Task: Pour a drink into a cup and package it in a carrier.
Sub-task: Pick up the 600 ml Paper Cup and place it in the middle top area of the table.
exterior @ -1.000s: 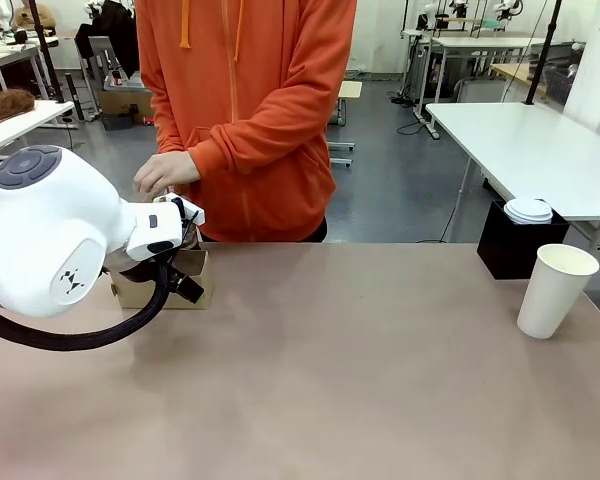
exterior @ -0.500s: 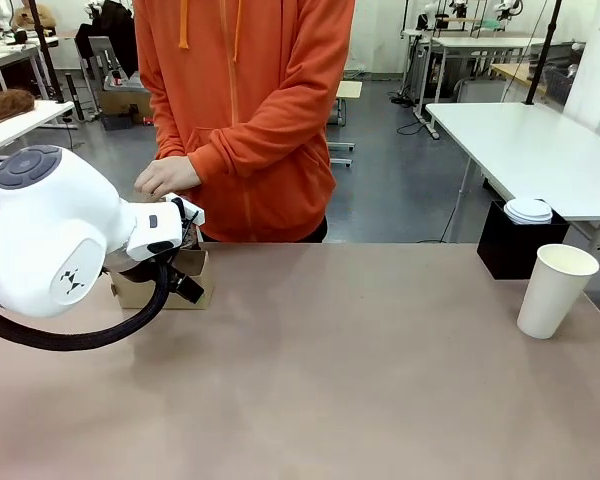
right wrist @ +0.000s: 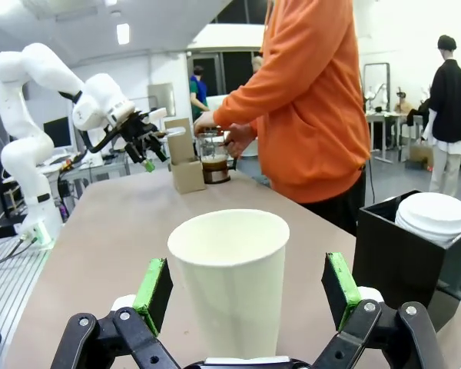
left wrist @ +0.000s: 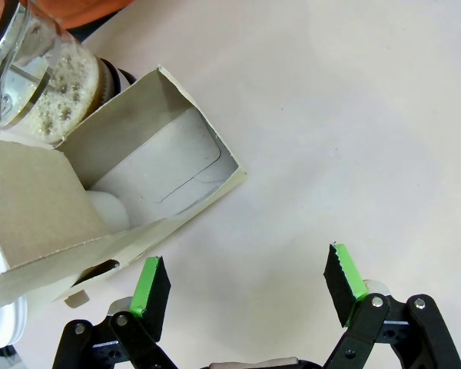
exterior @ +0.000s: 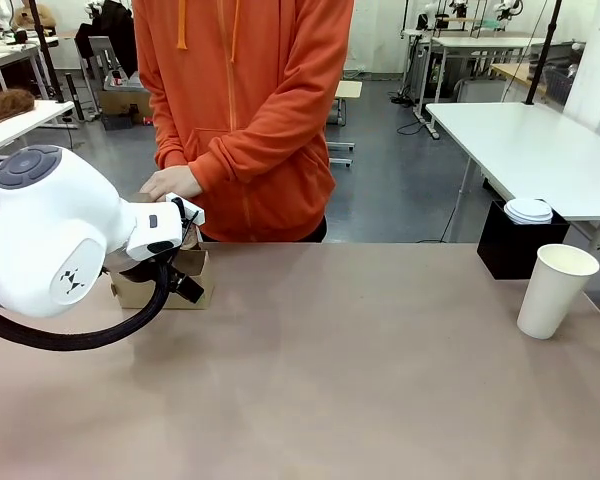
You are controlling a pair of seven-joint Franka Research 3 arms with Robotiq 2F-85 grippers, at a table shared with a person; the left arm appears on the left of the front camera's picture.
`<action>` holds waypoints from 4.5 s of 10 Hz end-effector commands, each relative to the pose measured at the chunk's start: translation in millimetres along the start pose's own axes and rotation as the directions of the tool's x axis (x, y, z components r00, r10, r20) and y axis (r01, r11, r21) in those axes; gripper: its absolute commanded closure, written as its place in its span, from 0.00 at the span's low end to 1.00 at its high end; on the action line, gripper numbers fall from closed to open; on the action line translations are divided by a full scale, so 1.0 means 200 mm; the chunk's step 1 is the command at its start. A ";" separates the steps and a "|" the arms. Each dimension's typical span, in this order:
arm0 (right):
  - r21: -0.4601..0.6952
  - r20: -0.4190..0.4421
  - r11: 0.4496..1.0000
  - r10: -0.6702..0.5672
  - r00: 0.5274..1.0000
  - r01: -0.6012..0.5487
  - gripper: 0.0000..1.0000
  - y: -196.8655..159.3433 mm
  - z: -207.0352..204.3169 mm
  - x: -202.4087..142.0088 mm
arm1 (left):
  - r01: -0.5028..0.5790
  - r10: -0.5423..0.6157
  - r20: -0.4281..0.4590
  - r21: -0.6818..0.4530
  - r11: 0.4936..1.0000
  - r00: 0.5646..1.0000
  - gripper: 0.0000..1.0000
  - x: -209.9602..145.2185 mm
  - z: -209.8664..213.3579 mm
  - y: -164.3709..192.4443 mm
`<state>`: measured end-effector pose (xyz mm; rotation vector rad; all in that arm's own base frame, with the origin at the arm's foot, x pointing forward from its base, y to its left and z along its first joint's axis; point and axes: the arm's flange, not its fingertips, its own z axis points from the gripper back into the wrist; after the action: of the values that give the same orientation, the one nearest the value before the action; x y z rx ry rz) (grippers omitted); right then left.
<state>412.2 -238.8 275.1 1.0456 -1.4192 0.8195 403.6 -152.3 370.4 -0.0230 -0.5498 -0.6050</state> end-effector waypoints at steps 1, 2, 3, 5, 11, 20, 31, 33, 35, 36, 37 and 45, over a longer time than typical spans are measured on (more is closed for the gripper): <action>0.013 -0.013 1.000 0.021 1.000 -0.021 0.00 0.00 0.01 -0.05 | -0.001 0.001 0.001 -0.001 1.000 1.000 0.00 0.00 0.00 0.00; 0.003 -0.019 1.000 0.006 1.000 -0.006 0.00 0.00 -0.01 -0.09 | -0.001 0.001 0.001 -0.001 1.000 1.000 0.00 0.00 0.00 0.00; -0.001 -0.033 1.000 0.002 0.999 -0.002 0.00 -0.01 -0.03 -0.11 | -0.001 0.001 0.001 -0.001 1.000 1.000 0.00 0.00 0.00 0.00; -0.007 -0.060 1.000 -0.010 0.998 0.010 0.00 0.00 -0.07 -0.15 | -0.001 0.001 0.001 -0.001 1.000 1.000 0.00 0.00 0.00 0.00; 0.001 -0.116 0.999 -0.052 0.992 0.053 0.00 0.01 -0.20 -0.24 | -0.001 0.001 0.001 -0.001 1.000 1.000 0.00 0.00 0.00 0.00; 0.033 -0.140 0.996 -0.071 0.988 0.077 0.00 0.04 -0.46 -0.33 | -0.001 0.001 0.001 -0.001 1.000 1.000 0.00 0.00 0.00 0.00; -0.049 -0.181 0.990 -0.141 0.973 0.135 0.23 0.00 -0.52 -0.29 | -0.001 0.001 0.001 -0.001 1.000 1.000 0.00 0.00 0.00 0.00; -0.017 -0.148 0.998 -0.066 0.987 0.064 0.23 0.00 -0.44 -0.28 | -0.001 0.001 0.001 -0.001 1.000 1.000 0.00 0.00 0.00 0.00; -0.046 -0.125 0.996 -0.086 0.988 0.081 0.23 0.02 -0.50 -0.23 | -0.001 0.001 0.001 -0.001 1.000 1.000 0.00 0.00 0.00 0.00; -0.083 -0.099 0.994 -0.074 0.992 0.066 0.23 0.07 -0.55 -0.17 | -0.001 0.001 0.001 -0.001 1.000 1.000 0.00 0.00 0.00 0.00; -0.108 -0.083 0.993 -0.057 0.995 0.048 0.23 0.13 -0.62 -0.10 | -0.001 0.001 0.001 -0.001 1.000 1.000 0.00 0.00 0.00 0.00; -0.295 -0.062 0.955 0.024 0.998 -0.041 0.23 0.11 -1.60 -0.03 | -0.001 0.001 0.001 -0.001 1.000 1.000 0.00 0.00 0.00 0.00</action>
<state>483.0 55.6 317.1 0.8394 -1.4416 0.6367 403.6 -152.1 370.2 -0.0225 -0.5493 -0.6047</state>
